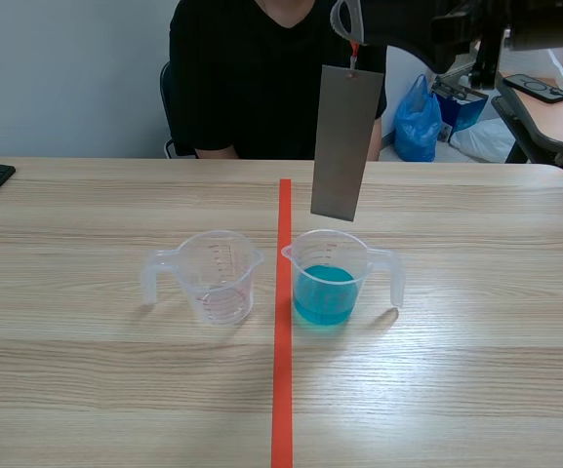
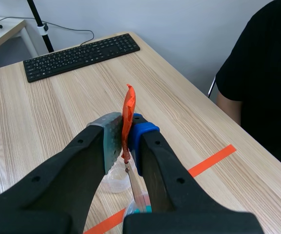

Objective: Do the redox reaction experiment.
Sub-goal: 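Lower the plate into the blue solution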

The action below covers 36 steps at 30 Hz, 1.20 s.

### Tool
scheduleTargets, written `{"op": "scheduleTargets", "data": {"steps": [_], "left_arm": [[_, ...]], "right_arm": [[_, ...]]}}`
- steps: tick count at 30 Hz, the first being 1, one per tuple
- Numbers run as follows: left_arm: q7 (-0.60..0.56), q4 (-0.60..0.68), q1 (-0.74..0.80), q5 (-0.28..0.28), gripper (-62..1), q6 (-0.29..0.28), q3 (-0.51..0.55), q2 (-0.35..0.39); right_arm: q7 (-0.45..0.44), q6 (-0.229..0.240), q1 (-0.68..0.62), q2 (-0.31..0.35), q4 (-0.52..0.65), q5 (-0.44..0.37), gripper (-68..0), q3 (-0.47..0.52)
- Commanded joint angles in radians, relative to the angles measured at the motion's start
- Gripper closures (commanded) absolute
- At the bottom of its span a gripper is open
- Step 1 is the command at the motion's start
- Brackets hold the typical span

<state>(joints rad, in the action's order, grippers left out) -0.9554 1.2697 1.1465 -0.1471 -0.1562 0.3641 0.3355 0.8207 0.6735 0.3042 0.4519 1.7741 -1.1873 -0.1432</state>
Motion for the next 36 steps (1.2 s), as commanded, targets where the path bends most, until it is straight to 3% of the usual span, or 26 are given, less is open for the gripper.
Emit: {"op": "scheduleTargets", "data": {"steps": [1,6,12,18,36], "left_arm": [[-0.016,0.008,0.006,-0.012,-4.0,0.009,-0.003,0.003],[-0.021,0.007,0.031,-0.019,-4.0,0.012,-0.005,0.003],[-0.065,0.007,0.055,-0.02,-4.0,0.04,-0.005,-0.005],[-0.066,0.007,0.043,-0.023,-4.0,0.039,-0.005,-0.006],[-0.035,0.006,0.014,-0.023,-4.0,0.038,-0.005,-0.005]], "right_arm": [[-0.014,0.0,0.023,0.008,-0.009,-0.017,-1.7,0.009],[-0.026,0.002,0.023,0.003,-0.058,-0.016,-1.7,0.002],[-0.06,0.035,0.023,-0.01,-0.144,0.002,-1.7,-0.026],[-0.15,0.072,0.023,-0.01,-0.23,0.063,-1.7,-0.067],[-0.404,0.072,0.023,-0.048,-0.477,0.304,-1.7,-0.186]]}}
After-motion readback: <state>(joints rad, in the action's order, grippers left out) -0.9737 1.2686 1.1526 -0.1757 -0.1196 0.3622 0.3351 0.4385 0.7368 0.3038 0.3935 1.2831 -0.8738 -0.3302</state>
